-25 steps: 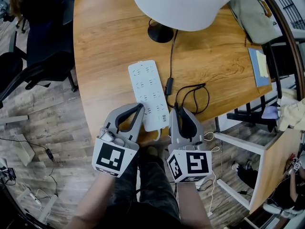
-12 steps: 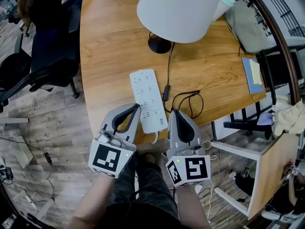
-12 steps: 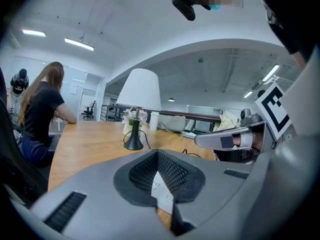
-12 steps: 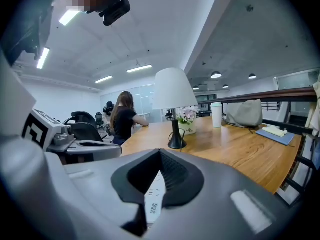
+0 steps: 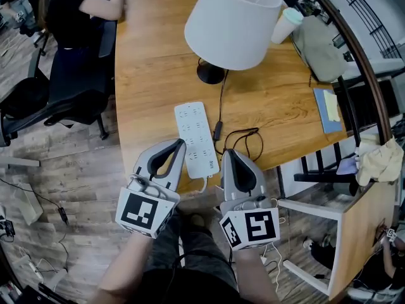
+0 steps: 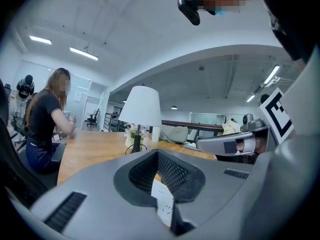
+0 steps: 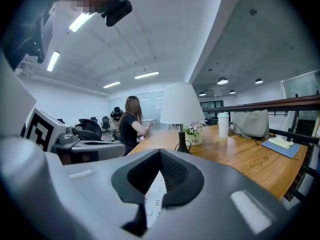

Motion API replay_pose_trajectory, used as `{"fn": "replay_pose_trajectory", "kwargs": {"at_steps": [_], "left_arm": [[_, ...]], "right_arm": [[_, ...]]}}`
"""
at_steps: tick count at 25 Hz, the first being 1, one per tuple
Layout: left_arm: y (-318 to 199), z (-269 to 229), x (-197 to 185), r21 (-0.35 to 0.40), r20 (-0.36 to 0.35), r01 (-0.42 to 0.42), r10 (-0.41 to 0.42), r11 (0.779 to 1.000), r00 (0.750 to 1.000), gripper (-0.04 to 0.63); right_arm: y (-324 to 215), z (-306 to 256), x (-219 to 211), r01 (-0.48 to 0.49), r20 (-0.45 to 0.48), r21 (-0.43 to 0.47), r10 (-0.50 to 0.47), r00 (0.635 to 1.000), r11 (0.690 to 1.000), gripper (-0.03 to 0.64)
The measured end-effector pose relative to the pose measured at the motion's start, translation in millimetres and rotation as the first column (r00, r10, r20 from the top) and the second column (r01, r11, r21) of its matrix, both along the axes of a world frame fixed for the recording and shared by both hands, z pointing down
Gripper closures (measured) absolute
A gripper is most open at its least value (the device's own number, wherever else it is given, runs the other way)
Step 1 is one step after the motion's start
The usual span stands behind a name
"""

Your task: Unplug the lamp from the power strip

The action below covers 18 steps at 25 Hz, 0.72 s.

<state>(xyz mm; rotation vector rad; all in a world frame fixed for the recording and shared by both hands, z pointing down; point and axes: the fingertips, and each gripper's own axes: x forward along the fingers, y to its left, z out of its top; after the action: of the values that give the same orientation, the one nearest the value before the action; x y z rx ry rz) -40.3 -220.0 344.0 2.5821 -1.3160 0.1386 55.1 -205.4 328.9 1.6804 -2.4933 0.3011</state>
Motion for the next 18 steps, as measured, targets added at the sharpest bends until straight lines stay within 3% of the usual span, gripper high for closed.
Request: {"fn": "replay_pose_trajectory", "kwargs": {"at_steps": [7,18], "left_arm": [[5.7,-33.6,-5.4,0.076,-0.013,0.022,-0.021,0.997,1.000,0.600],[19.5,-71.3,-14.4,0.097,-0.047,0.057,-0.052,0.994,0.998,0.600]], "right_arm": [[5.7,-28.1,-7.2,0.040,0.010,0.047,-0.040,0.999,0.998,0.609],[16.5,-64.5,-14.0,0.087,0.024,0.090,-0.090,0.996,0.992,0.609]]}}
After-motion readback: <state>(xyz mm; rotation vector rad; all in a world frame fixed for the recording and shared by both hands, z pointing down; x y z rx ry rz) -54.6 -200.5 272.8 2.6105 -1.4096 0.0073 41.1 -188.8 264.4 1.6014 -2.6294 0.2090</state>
